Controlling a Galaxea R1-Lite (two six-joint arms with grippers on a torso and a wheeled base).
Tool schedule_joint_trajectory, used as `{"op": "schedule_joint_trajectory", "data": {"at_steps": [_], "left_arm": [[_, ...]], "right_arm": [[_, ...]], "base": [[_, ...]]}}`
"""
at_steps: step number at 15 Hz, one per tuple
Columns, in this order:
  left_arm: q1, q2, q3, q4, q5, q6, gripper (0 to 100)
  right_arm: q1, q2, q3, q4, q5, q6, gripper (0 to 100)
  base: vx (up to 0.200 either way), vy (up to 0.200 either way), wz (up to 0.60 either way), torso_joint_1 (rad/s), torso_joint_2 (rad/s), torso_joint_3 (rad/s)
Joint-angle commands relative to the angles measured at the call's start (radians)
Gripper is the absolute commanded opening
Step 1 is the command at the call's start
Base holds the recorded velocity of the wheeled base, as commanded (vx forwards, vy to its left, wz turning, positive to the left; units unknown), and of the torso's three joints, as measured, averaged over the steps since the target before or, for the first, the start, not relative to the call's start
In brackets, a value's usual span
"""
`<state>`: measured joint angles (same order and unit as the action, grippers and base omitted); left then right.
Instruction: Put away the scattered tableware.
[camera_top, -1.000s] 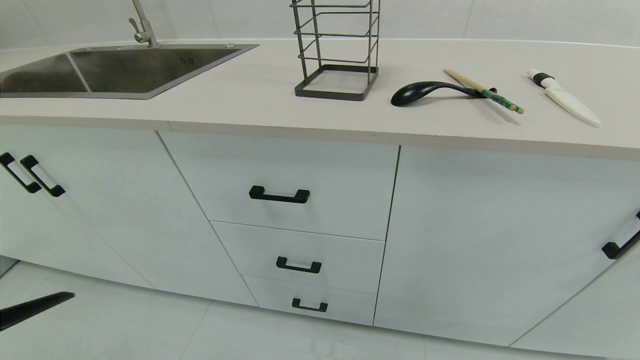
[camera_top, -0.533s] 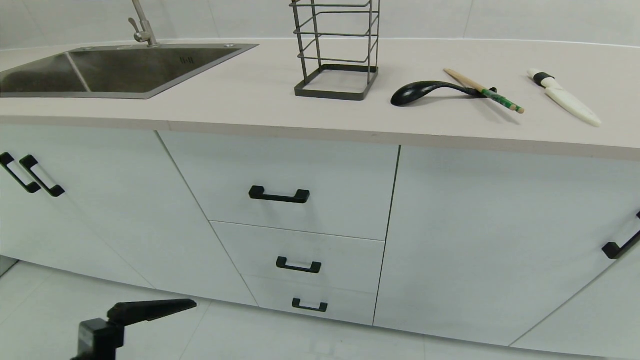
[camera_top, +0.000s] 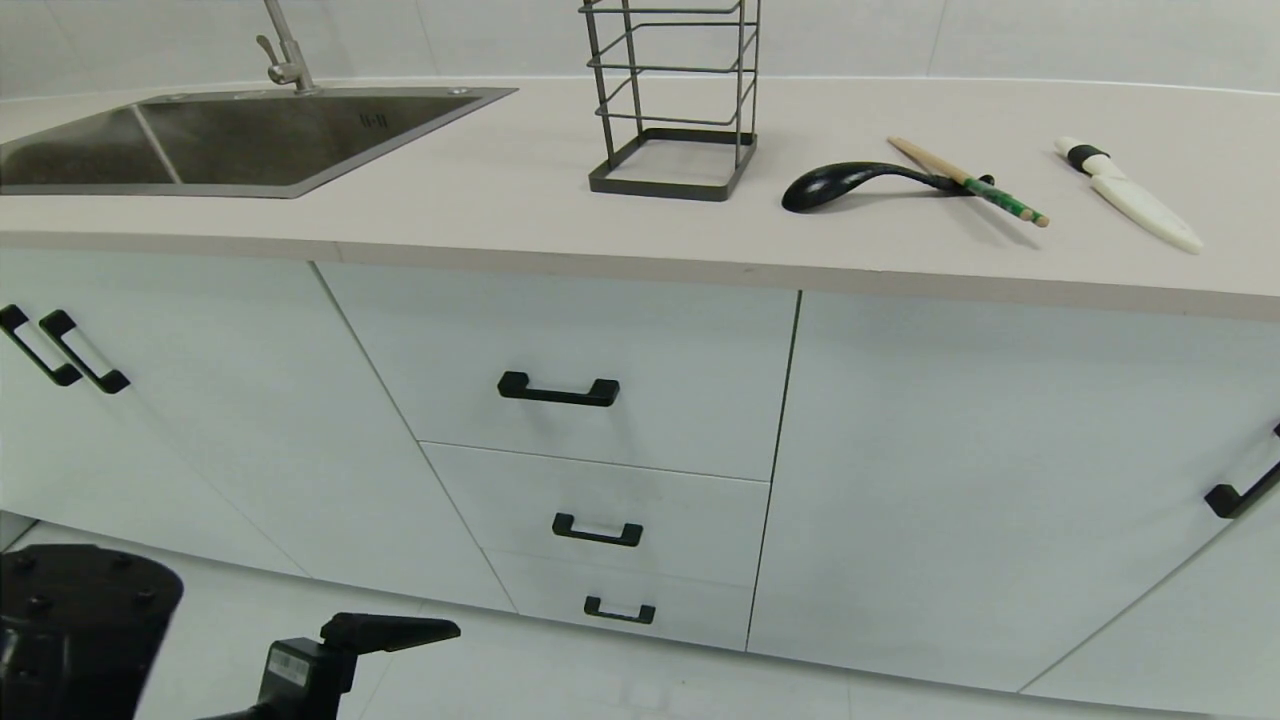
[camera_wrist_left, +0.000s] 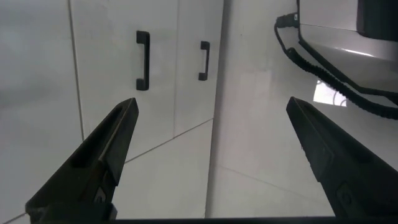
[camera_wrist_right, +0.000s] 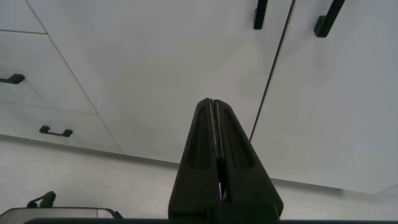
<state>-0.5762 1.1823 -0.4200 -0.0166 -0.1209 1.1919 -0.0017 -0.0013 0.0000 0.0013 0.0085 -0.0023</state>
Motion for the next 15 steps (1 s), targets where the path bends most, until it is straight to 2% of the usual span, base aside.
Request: {"op": "schedule_joint_trajectory", "data": {"at_steps": [1,3,4,5,6,8,9,11,15], "left_arm": [[0.002,0.118,-0.008,-0.069,0.003,0.008,100],[0.002,0.211,-0.011,-0.151,0.023,0.058,100],[0.002,0.255,-0.034,-0.160,0.036,0.075,100],[0.002,0.272,-0.046,-0.160,0.040,0.078,100],[0.002,0.342,-0.117,-0.161,0.041,0.090,100],[0.002,0.411,-0.183,-0.160,0.049,0.090,100],[0.002,0.411,-0.183,-0.160,0.049,0.090,100],[0.004,0.462,-0.177,-0.155,0.059,0.057,100],[0.038,0.488,-0.177,-0.158,0.064,0.051,100]], "right_arm": [[0.000,0.001,0.000,0.000,0.001,-0.001,0],[0.002,0.001,0.000,0.000,0.001,-0.001,0],[0.000,0.001,0.000,0.000,0.001,-0.001,0],[0.000,0.001,0.000,0.000,0.001,-0.001,0],[0.000,0.001,0.000,0.000,0.001,-0.001,0],[0.000,0.001,0.000,0.000,0.001,-0.001,0],[0.000,0.001,0.000,0.000,0.001,-0.001,0],[0.000,0.001,0.000,0.000,0.001,-0.001,0],[0.000,0.001,0.000,0.000,0.001,-0.001,0]], "base": [[0.000,0.000,0.00,0.000,0.00,0.000],[0.000,0.000,0.00,0.000,0.00,0.000],[0.000,0.000,0.00,0.000,0.00,0.000],[0.000,0.000,0.00,0.000,0.00,0.000],[0.000,0.000,0.00,0.000,0.00,0.000],[0.000,0.000,0.00,0.000,0.00,0.000],[0.000,0.000,0.00,0.000,0.00,0.000],[0.000,0.000,0.00,0.000,0.00,0.000],[0.000,0.000,0.00,0.000,0.00,0.000]]}}
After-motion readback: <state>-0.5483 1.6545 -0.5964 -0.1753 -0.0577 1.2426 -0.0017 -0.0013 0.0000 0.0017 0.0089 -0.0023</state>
